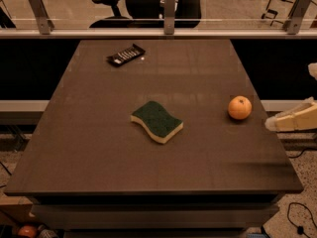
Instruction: Move orange near rxbar chocolate
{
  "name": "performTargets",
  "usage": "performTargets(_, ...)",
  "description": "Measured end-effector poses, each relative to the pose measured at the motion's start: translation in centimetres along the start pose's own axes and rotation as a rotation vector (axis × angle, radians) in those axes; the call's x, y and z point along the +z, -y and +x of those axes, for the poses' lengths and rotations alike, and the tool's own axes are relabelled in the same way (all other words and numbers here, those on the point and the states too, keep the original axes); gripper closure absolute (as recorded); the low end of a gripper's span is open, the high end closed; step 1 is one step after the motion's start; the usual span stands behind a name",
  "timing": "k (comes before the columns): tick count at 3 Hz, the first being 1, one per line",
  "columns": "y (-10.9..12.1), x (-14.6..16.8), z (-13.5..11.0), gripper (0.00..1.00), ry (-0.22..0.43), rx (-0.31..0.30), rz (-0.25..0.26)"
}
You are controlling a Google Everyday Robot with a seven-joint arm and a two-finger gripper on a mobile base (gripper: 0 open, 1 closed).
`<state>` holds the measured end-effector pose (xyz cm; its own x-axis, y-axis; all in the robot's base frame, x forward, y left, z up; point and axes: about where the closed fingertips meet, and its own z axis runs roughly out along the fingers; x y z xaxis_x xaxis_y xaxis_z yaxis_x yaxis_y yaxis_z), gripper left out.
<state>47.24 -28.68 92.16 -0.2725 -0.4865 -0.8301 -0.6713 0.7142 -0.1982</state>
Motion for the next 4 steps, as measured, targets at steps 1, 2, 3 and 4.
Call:
performTargets(1, -0.7, 1.4, 0.6, 0.0, 0.002, 0.017, -0.029)
performTargets(2, -1.4, 2.8, 0.8, 0.0, 0.008, 0.027, -0.063)
performTargets(3, -1.9, 3.8, 0.6, 0.0, 0.05, 0.048, -0.091)
performTargets(4, -2.2, 4.6, 0.3, 0.0, 0.103, 0.072, -0.111)
